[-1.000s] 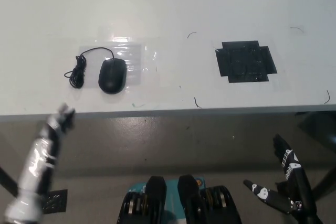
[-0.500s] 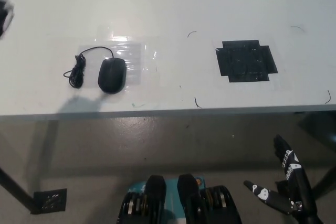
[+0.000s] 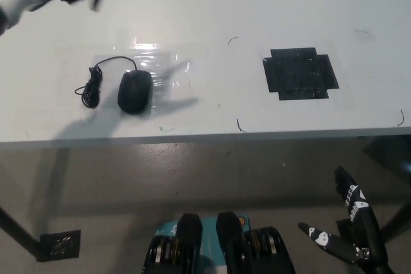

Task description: The robot uses left hand to click on the left button of the black mouse, which is placed on the left area of the table

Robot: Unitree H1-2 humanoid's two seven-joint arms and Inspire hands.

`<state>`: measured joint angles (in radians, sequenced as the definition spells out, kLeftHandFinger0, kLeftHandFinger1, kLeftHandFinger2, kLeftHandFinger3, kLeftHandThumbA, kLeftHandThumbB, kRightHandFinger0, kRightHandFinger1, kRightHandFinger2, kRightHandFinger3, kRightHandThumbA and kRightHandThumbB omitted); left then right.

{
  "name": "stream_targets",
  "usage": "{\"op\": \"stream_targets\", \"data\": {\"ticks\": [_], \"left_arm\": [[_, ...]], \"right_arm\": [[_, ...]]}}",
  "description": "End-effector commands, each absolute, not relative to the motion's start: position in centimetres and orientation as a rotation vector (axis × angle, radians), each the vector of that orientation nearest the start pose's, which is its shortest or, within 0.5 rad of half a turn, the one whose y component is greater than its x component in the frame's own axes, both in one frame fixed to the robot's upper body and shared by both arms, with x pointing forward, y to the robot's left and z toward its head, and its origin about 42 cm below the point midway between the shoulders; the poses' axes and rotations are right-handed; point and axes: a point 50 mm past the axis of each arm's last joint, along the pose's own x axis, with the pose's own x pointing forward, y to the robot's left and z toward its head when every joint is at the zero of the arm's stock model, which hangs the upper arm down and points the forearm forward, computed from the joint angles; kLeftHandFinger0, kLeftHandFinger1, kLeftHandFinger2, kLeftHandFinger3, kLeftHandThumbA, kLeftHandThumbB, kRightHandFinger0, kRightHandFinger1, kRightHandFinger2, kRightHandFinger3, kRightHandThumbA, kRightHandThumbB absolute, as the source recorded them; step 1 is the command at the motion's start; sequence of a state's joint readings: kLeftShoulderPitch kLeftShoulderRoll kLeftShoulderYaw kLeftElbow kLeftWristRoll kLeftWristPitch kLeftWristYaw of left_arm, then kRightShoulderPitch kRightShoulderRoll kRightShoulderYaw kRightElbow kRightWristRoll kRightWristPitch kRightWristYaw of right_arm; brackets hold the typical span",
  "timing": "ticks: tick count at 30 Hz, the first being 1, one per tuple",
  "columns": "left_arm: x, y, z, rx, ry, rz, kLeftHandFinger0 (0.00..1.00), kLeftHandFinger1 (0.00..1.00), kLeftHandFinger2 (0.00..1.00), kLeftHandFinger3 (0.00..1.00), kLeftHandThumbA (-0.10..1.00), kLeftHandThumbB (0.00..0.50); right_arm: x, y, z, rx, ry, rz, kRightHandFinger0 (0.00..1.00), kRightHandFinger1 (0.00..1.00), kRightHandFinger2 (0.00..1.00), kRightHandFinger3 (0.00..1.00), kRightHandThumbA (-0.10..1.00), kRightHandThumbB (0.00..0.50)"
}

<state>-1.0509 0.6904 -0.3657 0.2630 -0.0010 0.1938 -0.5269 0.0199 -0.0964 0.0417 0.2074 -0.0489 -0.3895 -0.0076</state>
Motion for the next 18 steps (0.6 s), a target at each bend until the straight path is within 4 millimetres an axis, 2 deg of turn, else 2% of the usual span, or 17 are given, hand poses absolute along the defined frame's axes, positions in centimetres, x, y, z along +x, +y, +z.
{"op": "stream_targets", "data": {"ticks": [1, 2, 5, 6, 7, 11, 13, 14, 16, 17, 18], "left_arm": [[53.5, 27.9, 48.5, 1.149, 0.078, -0.587, 0.0, 0.0, 0.2, 1.0, 1.0, 0.203], [54.3, 27.7, 48.2, 1.149, 0.122, -0.589, 0.0, 0.0, 0.18, 1.0, 1.0, 0.231], [55.3, 27.6, 48.0, 1.16, 0.17, -0.602, 0.03, 0.0, 0.15, 1.0, 1.0, 0.241], [55.5, 27.6, 48.0, 1.175, 0.184, -0.603, 0.0, 0.0, 0.14, 1.0, 1.0, 0.252], [55.7, 27.5, 48.1, 1.19, 0.202, -0.598, 0.0, 0.0, 0.16, 1.0, 1.0, 0.264], [56.4, 27.1, 48.5, 1.261, 0.258, -0.594, 0.0, 0.0, 0.21, 1.0, 1.0, 0.27], [56.8, 26.4, 49.0, 1.308, 0.294, -0.588, 0.0, 0.0, 0.22, 1.0, 1.0, 0.255], [56.9, 26.2, 49.2, 1.308, 0.301, -0.59, 0.0, 0.0, 0.19, 1.0, 1.0, 0.245], [57.2, 25.9, 49.4, 1.306, 0.31, -0.59, 0.0, 0.0, 0.2, 1.0, 1.0, 0.263], [57.3, 25.5, 49.7, 1.305, 0.321, -0.6, 0.0, 0.0, 0.15, 1.0, 1.0, 0.283], [57.3, 25.2, 49.9, 1.305, 0.328, -0.608, 0.0, 0.0, 0.15, 1.0, 1.0, 0.286]], "right_arm": [[27.0, -23.6, 7.6, -0.167, -0.279, 0.056, 1.0, 1.0, 1.0, 1.0, 1.0, 0.118], [27.0, -23.6, 7.6, -0.17, -0.28, 0.058, 1.0, 1.0, 1.0, 1.0, 1.0, 0.118], [27.0, -23.6, 7.6, -0.165, -0.28, 0.061, 1.0, 1.0, 1.0, 1.0, 1.0, 0.113], [27.0, -23.6, 7.6, -0.164, -0.28, 0.063, 1.0, 1.0, 1.0, 1.0, 1.0, 0.111], [27.0, -23.6, 7.6, -0.164, -0.28, 0.063, 1.0, 1.0, 1.0, 1.0, 1.0, 0.108], [27.1, -23.6, 7.6, -0.165, -0.278, 0.062, 1.0, 1.0, 1.0, 1.0, 1.0, 0.126], [27.1, -23.8, 7.7, -0.173, -0.283, 0.058, 1.0, 1.0, 1.0, 1.0, 1.0, 0.133], [27.1, -23.8, 7.7, -0.174, -0.282, 0.058, 1.0, 1.0, 1.0, 1.0, 1.0, 0.132], [27.0, -23.8, 7.7, -0.176, -0.281, 0.058, 1.0, 1.0, 1.0, 1.0, 1.0, 0.133], [27.0, -23.8, 7.7, -0.173, -0.281, 0.06, 1.0, 1.0, 1.0, 1.0, 1.0, 0.127], [27.0, -23.8, 7.7, -0.17, -0.281, 0.061, 1.0, 1.0, 1.0, 1.0, 1.0, 0.127]]}}
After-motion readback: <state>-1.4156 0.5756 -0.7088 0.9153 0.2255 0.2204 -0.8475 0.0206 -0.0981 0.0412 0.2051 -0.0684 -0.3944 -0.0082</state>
